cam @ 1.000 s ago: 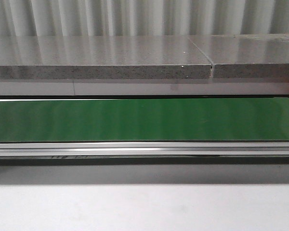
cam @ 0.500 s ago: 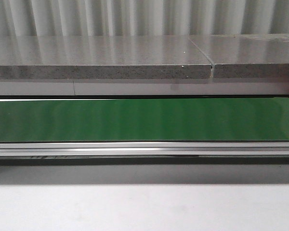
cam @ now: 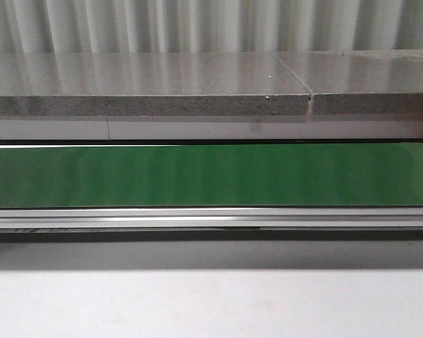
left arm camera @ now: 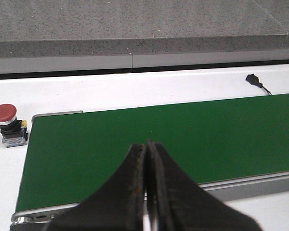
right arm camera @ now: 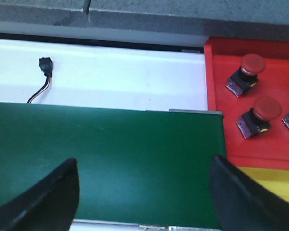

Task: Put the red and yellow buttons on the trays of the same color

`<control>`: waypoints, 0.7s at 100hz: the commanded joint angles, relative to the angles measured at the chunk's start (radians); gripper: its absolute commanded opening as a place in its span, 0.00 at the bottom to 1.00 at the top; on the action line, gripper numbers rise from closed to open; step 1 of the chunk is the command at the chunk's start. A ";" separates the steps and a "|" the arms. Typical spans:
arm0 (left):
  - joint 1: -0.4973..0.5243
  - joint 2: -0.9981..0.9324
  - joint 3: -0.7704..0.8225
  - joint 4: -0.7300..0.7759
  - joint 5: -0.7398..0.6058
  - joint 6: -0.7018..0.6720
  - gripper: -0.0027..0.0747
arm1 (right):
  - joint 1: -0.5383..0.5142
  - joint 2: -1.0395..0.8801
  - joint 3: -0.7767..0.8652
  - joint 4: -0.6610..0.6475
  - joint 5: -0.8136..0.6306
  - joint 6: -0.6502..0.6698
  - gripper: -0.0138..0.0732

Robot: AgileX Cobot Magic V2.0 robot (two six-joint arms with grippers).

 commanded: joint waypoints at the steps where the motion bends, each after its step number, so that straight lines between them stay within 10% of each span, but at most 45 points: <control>1: -0.006 0.002 -0.027 -0.023 -0.064 0.002 0.01 | 0.002 -0.061 0.018 -0.002 -0.049 -0.012 0.73; 40: -0.006 0.002 -0.027 -0.023 -0.064 0.002 0.01 | 0.002 -0.202 0.161 -0.012 -0.061 -0.012 0.10; 70: -0.006 0.002 -0.027 -0.023 -0.064 0.002 0.01 | 0.002 -0.201 0.166 -0.012 -0.031 -0.012 0.08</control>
